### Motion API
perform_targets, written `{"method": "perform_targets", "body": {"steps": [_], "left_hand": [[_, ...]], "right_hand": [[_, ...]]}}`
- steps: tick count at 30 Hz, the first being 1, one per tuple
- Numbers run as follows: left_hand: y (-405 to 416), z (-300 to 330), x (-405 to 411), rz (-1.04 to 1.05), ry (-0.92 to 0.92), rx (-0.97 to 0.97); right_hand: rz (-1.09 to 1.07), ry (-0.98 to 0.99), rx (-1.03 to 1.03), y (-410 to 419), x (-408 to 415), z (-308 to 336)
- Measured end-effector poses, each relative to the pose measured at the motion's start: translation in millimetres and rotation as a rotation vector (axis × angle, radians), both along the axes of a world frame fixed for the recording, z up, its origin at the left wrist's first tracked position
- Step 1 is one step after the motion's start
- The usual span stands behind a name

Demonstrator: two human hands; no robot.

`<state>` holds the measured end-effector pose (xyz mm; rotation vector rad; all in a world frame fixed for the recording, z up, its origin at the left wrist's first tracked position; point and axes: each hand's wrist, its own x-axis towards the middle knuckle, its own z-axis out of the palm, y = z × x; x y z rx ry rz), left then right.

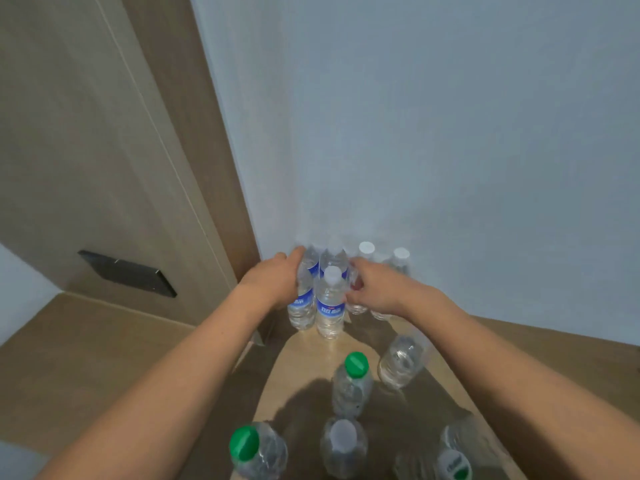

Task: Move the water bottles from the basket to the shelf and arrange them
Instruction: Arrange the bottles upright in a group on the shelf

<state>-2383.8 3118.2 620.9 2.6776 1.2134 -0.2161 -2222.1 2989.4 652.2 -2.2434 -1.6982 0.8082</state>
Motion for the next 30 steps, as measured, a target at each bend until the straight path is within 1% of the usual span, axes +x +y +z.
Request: {"method": "perform_targets", "body": {"steps": [3,5,11,14,17,20,23,24,26,28,30], "left_hand": [[-24,16,-12,0.036,-0.134,0.076],[-45,27,-23,0.039,-0.239,0.089],[-136,52,-41,0.083,-0.583,0.062],[-179,52,-40,0.085,-0.650,0.014],[-203,47,-54,0.157,-0.647,0.054],[-217,41,-85,0.302,-0.645,0.139],[-227,33,-118,0.492,-0.531,0.228],[-229,30,-127,0.553,-0.493,0.214],[-230,22,-138,0.619,-0.403,0.120],[-226,10,-140,0.614,-0.258,0.023],[-220,-7,-135,0.581,-0.144,-0.032]], "right_hand": [[-0.027,-0.017,0.019,-31,7,8],[-0.034,-0.024,0.021,-54,12,13],[-0.020,-0.062,0.060,-112,22,25],[0.007,-0.039,0.105,-131,16,28],[0.086,0.005,0.151,-139,-3,25],[0.186,-0.032,0.143,-136,-18,10],[0.252,-0.110,0.165,-122,-27,-6],[0.259,-0.151,0.183,-116,-31,-10],[0.257,-0.246,0.198,-105,-39,-17],[0.263,-0.340,0.132,-94,-45,-25],[0.282,-0.354,0.073,-85,-48,-33]]}}
